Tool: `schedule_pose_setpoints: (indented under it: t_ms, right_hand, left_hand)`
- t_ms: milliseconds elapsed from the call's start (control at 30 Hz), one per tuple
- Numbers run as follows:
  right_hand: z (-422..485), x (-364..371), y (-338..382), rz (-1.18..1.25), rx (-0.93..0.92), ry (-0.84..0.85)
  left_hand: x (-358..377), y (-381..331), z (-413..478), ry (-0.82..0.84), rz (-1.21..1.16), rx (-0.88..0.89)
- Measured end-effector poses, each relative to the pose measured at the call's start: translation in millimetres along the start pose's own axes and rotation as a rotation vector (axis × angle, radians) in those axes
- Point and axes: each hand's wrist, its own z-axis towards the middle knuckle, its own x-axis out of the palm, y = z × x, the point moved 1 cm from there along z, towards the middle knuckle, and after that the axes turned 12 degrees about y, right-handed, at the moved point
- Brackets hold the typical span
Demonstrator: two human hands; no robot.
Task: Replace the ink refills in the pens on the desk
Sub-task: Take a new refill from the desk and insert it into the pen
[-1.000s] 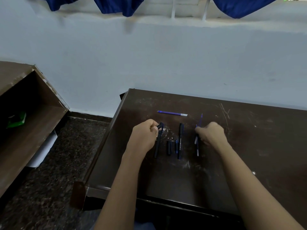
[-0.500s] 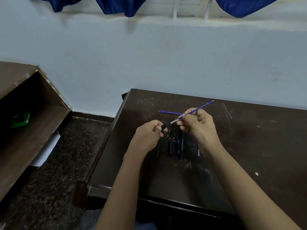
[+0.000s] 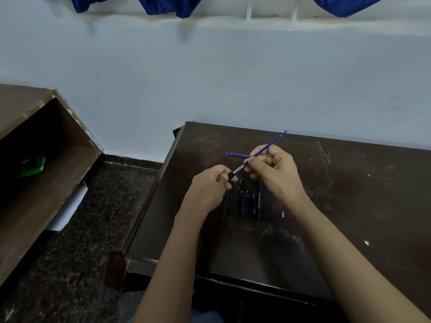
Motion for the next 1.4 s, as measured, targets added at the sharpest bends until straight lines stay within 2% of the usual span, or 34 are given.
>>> schedule_pose_setpoints:
  t_ms: [100,233,300,433,533,667,1133,1400]
  right_hand:
    - [2,1,-3,-0.074,0.004,0.019]
    - [3,9,-8,-0.149,0.066,0.165]
    - [4,8,-13,-0.200,0.104,0.153]
    - [6,2,-33,-0.600,0.233,0.074]
    - [3,7,-49,-0.834,0.305,0.125]
    - [-3,18,-54,-0.988,0.392,0.210]
    - [-8,34,-56,-1.088,0.378,0.247]
    - [-5,30,-57,-0.896,0.393,0.180]
  left_hand:
    - [2,1,1,0.004,-0.007,0.024]
    - [2,7,3,-0.035,-0.042,0.073]
    - [1,8,3,-0.073,-0.072,0.097]
    - [0,7,0,-0.118,-0.102,0.123]
    - [1,6,0,-0.111,-0.107,0.129]
    - [0,6,0,-0.111,-0.122,0.130]
    - [1,3,-1,-0.099,-0.061,0.101]
    - [1,3,-1,-0.107,-0.058,0.082]
